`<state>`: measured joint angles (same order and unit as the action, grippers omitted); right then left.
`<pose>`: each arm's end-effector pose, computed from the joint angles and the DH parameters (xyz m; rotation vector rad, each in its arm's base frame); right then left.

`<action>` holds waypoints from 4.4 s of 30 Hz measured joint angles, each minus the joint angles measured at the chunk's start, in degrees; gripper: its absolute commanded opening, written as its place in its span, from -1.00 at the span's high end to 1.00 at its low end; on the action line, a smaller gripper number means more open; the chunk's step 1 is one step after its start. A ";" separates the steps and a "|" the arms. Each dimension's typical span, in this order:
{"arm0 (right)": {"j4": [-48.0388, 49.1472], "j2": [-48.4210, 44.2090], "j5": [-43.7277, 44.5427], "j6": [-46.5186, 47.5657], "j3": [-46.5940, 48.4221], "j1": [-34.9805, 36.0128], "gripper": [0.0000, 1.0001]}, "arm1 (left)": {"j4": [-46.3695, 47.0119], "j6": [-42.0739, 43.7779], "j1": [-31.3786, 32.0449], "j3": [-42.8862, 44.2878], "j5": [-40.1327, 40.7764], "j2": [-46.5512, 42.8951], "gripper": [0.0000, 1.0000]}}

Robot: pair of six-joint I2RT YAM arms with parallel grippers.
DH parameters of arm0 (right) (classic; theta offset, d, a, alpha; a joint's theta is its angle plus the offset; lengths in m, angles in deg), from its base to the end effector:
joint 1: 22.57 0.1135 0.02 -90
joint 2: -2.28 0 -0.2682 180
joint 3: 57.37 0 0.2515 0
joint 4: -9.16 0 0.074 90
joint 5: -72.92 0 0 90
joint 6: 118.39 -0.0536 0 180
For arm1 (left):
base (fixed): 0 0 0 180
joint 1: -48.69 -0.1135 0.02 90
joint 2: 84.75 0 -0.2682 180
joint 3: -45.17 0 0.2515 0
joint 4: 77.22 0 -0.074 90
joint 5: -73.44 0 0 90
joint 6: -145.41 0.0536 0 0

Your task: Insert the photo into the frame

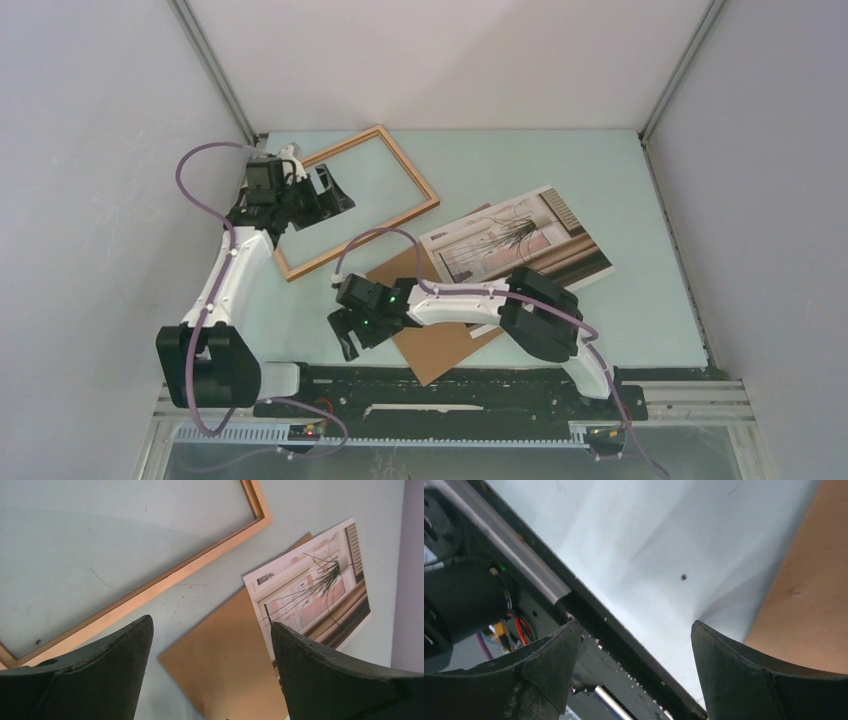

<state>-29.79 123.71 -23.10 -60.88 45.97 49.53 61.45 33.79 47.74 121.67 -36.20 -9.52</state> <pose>0.1386 0.4472 0.1574 -0.9815 2.5980 0.7393 0.2986 -0.0131 0.2983 -0.2659 2.2713 -0.5786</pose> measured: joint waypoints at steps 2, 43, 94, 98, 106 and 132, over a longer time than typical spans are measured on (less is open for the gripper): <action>0.17 0.70 0.90 -1.51 0.70 -0.55 -0.77 | 0.11 -1.46 0.37 -0.13 0.44 -1.16 -0.87; -2.49 3.74 20.06 -36.94 15.98 -21.86 -0.54 | 2.86 -5.79 4.85 -4.90 5.66 -12.90 -0.85; 2.36 15.72 6.71 -35.21 19.41 -27.54 1.00 | 2.45 -5.22 4.15 -4.90 4.46 -11.87 -0.81; 1.70 12.24 1.25 -23.12 14.73 -30.47 1.00 | 2.40 -5.11 4.15 -4.90 4.72 -11.45 -0.81; -3.65 9.86 -5.88 -0.46 13.46 -35.47 1.00 | 2.14 -4.79 4.15 -4.90 5.92 -10.58 -0.81; -14.82 8.55 -0.04 44.63 17.68 -41.70 0.98 | 2.43 -5.38 3.02 -7.67 6.99 -3.26 -0.97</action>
<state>-44.60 132.25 -23.14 -16.24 63.65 7.83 63.87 28.41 50.76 114.00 -29.20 -12.78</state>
